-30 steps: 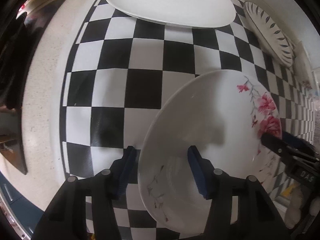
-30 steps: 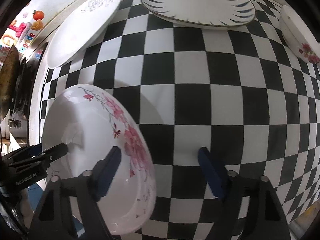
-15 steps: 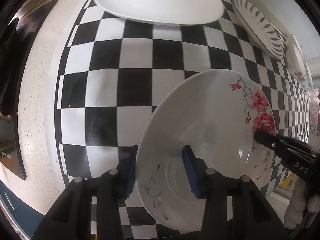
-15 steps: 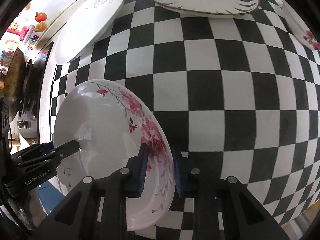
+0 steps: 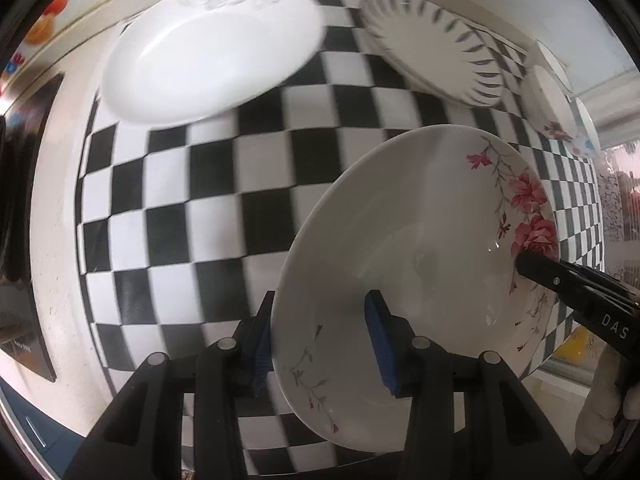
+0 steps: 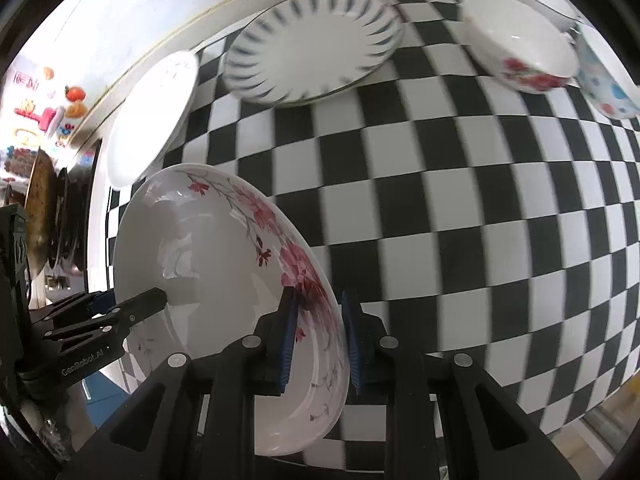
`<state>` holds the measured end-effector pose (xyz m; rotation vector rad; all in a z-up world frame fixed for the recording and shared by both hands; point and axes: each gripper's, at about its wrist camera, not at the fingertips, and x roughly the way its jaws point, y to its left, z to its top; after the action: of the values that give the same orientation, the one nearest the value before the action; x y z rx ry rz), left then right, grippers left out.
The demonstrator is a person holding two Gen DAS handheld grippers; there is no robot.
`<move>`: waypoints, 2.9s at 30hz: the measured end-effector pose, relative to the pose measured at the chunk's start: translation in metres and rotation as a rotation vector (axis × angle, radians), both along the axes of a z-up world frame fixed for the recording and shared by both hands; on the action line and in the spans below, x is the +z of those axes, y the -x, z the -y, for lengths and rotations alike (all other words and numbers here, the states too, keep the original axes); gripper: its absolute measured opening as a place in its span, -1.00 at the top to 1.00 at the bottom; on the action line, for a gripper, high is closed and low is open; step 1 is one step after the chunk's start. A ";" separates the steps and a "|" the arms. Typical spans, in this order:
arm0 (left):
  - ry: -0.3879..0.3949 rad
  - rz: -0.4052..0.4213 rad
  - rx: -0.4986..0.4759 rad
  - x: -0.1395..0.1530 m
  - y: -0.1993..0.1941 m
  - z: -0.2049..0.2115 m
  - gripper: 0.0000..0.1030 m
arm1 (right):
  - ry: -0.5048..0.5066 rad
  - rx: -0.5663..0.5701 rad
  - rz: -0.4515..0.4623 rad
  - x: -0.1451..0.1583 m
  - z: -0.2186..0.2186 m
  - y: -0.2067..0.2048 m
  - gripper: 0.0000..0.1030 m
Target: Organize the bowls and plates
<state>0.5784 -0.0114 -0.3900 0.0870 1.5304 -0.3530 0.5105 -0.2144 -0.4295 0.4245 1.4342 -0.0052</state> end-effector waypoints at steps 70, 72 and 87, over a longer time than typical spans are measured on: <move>0.045 -0.008 0.508 -0.037 -0.165 -0.162 0.16 | -0.051 0.403 0.043 -0.010 -0.120 -0.290 -0.40; 0.051 -0.012 0.496 -0.043 -0.172 -0.161 0.17 | -0.049 0.415 0.026 -0.021 -0.128 -0.307 -0.34; 0.061 -0.006 0.460 -0.054 -0.193 -0.151 0.36 | -0.084 0.395 -0.087 -0.072 -0.132 -0.336 0.58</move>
<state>0.7718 0.1393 -0.4436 -0.3105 1.4939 -0.0322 0.8470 -0.0820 -0.5020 0.2051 1.5879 0.3598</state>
